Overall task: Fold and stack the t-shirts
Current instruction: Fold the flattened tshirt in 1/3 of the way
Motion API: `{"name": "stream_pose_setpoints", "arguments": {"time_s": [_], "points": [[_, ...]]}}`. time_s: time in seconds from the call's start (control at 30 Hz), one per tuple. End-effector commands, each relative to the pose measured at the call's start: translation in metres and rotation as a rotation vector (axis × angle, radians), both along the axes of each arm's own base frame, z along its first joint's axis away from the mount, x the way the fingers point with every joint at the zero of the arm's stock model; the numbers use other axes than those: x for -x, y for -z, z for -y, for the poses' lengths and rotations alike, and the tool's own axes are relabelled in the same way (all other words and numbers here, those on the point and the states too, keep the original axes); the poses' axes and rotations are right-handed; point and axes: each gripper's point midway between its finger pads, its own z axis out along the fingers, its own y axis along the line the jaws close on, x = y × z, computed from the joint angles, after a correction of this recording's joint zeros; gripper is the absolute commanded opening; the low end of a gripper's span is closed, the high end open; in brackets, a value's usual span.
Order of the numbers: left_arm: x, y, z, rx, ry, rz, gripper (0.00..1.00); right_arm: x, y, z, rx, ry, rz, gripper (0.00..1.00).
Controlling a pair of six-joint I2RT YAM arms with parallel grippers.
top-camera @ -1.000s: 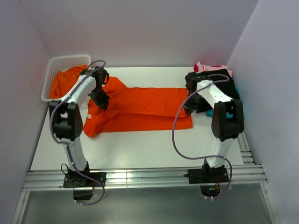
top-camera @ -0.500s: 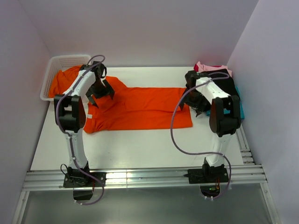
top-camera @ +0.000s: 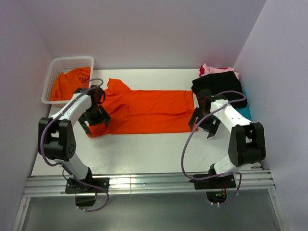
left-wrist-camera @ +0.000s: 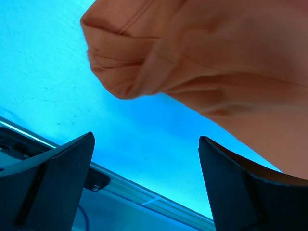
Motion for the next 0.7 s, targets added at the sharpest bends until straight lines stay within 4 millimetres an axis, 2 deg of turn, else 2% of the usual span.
{"name": "stream_pose_setpoints", "arguments": {"time_s": [0.0, 0.13, 0.3, 0.4, 0.43, 0.57, 0.6, 0.67], "points": [[-0.007, 0.015, -0.008, -0.042, 0.01, 0.031, 0.95, -0.018, 0.008, -0.007, -0.032, -0.019, 0.058, 1.0], [-0.018, 0.022, -0.017, -0.082, 0.029, 0.029, 0.95, -0.037, 0.011, -0.004, -0.008, -0.034, 0.063, 1.0], [-0.047, 0.017, -0.027, -0.1, 0.064, 0.061, 0.95, -0.056, 0.011, -0.003, 0.015, -0.043, 0.06, 1.0], [-0.06, 0.022, -0.032, -0.092, 0.106, 0.06, 0.94, -0.059, 0.017, 0.0, 0.03, -0.044, 0.041, 1.0], [-0.06, 0.029, -0.035, -0.097, 0.108, 0.035, 0.93, -0.058, 0.019, 0.0, 0.035, -0.045, 0.033, 1.0], [-0.056, 0.042, -0.042, -0.079, 0.116, -0.008, 0.81, -0.055, 0.03, 0.004, 0.049, -0.045, 0.006, 0.98], [-0.055, 0.043, -0.041, -0.07, 0.118, -0.009, 0.72, -0.053, 0.033, 0.005, 0.05, -0.045, -0.001, 0.93], [-0.048, 0.045, -0.037, -0.045, 0.121, -0.009, 0.67, -0.051, 0.036, 0.007, 0.051, -0.041, -0.007, 0.84]]}}
